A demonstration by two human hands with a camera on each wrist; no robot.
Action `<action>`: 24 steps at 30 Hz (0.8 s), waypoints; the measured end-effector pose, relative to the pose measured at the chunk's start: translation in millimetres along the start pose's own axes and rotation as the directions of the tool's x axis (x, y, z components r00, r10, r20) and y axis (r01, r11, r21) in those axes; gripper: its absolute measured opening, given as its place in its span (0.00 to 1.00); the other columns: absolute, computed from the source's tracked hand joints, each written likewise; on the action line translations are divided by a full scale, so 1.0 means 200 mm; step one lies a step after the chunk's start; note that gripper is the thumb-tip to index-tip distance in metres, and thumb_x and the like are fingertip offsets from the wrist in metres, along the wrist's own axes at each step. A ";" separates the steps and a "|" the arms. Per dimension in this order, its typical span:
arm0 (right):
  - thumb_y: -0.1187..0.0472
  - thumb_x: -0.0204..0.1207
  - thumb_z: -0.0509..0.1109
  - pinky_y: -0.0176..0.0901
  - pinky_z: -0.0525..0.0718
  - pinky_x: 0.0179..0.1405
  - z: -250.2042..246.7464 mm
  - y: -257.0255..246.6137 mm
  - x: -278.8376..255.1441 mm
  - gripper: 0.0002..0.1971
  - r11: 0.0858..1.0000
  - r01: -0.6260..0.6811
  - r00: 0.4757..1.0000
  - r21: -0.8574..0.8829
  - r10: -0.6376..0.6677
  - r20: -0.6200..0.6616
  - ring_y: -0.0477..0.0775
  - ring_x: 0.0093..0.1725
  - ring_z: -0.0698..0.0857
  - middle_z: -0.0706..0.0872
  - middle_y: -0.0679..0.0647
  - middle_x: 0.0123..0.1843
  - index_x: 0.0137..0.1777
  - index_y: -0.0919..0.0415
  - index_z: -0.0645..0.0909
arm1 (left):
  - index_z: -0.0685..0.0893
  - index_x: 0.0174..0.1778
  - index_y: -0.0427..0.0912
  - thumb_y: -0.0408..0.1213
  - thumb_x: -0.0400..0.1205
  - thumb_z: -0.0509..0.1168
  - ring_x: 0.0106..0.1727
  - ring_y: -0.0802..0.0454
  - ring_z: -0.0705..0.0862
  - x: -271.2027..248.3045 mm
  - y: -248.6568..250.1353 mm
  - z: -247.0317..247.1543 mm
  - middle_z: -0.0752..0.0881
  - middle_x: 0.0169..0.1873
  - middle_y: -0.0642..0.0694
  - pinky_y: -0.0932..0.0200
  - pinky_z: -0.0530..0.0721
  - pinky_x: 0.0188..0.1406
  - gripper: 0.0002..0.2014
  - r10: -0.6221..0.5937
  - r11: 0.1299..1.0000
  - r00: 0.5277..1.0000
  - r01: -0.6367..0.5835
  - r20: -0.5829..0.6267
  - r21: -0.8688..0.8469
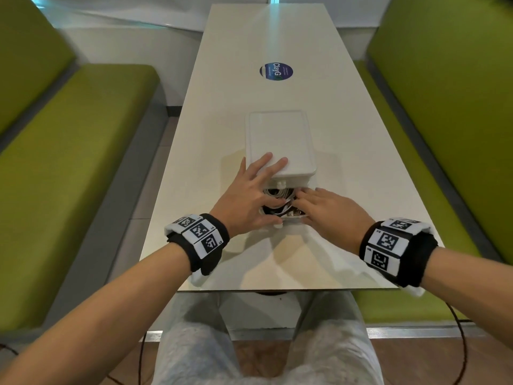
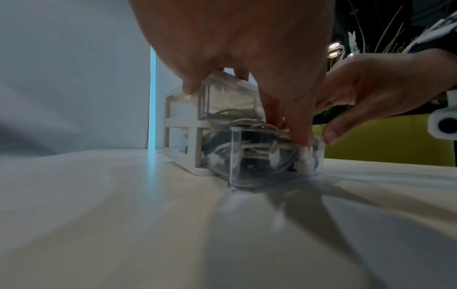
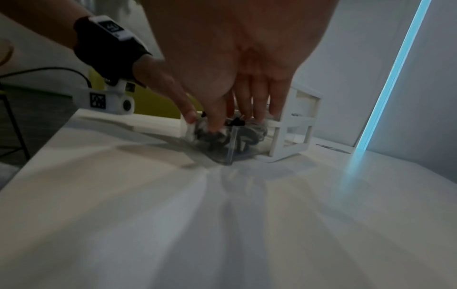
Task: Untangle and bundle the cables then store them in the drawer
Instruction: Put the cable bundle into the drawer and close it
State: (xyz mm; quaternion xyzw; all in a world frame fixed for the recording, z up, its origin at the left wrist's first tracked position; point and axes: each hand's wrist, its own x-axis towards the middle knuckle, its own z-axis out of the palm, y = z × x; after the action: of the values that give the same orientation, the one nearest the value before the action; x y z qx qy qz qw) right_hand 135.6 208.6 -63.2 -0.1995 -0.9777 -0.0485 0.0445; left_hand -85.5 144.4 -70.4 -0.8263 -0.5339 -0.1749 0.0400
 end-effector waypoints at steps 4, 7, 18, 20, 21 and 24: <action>0.62 0.77 0.72 0.49 0.87 0.34 0.04 -0.03 -0.05 0.10 0.997 -0.082 0.995 0.010 0.083 -0.049 0.60 0.50 0.87 0.85 0.54 0.62 0.57 0.61 0.84 | 0.90 0.53 0.55 0.61 0.69 0.75 0.83 0.37 0.55 0.00 0.00 -0.02 0.62 0.82 0.41 0.23 0.61 0.72 0.21 -0.018 1.000 1.000 0.018 0.015 -0.008; 0.70 0.70 0.75 0.54 0.88 0.50 0.09 -0.04 -0.04 0.16 0.997 -0.066 0.996 -0.049 0.063 -0.057 0.66 0.59 0.85 0.84 0.62 0.65 0.59 0.66 0.84 | 0.88 0.57 0.55 0.61 0.70 0.70 0.84 0.37 0.51 -0.01 -0.02 -0.03 0.58 0.83 0.41 0.24 0.64 0.70 0.23 0.012 1.000 0.997 -0.013 0.073 0.016; 0.54 0.83 0.57 0.57 0.84 0.51 0.08 -0.01 -0.05 0.26 0.991 -0.024 1.000 -0.129 0.021 -0.021 0.66 0.59 0.83 0.81 0.67 0.68 0.74 0.71 0.70 | 0.88 0.56 0.57 0.55 0.73 0.69 0.85 0.39 0.47 -0.01 -0.05 0.00 0.56 0.84 0.43 0.25 0.66 0.70 0.16 0.043 0.996 0.998 -0.039 0.040 -0.085; 0.58 0.78 0.69 0.52 0.84 0.42 0.07 -0.03 0.00 0.28 0.994 -0.014 0.998 -0.107 0.007 -0.069 0.62 0.48 0.83 0.86 0.66 0.57 0.74 0.73 0.70 | 0.89 0.54 0.56 0.53 0.73 0.71 0.85 0.40 0.48 -0.01 -0.06 -0.01 0.56 0.84 0.44 0.27 0.67 0.70 0.15 0.052 0.995 0.997 -0.048 0.049 -0.082; 0.61 0.75 0.73 0.51 0.84 0.40 0.06 -0.03 0.01 0.29 0.991 0.009 0.996 -0.130 -0.020 -0.084 0.61 0.46 0.83 0.87 0.65 0.54 0.73 0.73 0.72 | 0.89 0.53 0.56 0.53 0.72 0.71 0.85 0.40 0.48 -0.01 -0.07 -0.01 0.56 0.84 0.45 0.27 0.67 0.71 0.15 0.053 0.995 0.998 -0.049 0.046 -0.085; 0.61 0.76 0.72 0.52 0.83 0.45 0.08 0.02 -0.01 0.23 0.972 0.091 0.992 -0.218 -0.108 -0.066 0.63 0.51 0.84 0.85 0.66 0.61 0.69 0.71 0.77 | 0.89 0.54 0.57 0.56 0.73 0.69 0.85 0.41 0.49 0.00 -0.07 -0.01 0.58 0.83 0.45 0.27 0.68 0.70 0.16 0.040 0.993 0.999 -0.037 0.025 -0.114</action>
State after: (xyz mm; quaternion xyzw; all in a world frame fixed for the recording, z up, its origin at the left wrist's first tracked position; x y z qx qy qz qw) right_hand 138.4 213.9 -78.1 -0.1518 -0.9730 -0.1638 0.0578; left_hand -99.0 149.4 -69.5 -0.8398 -0.5075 -0.1926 -0.0107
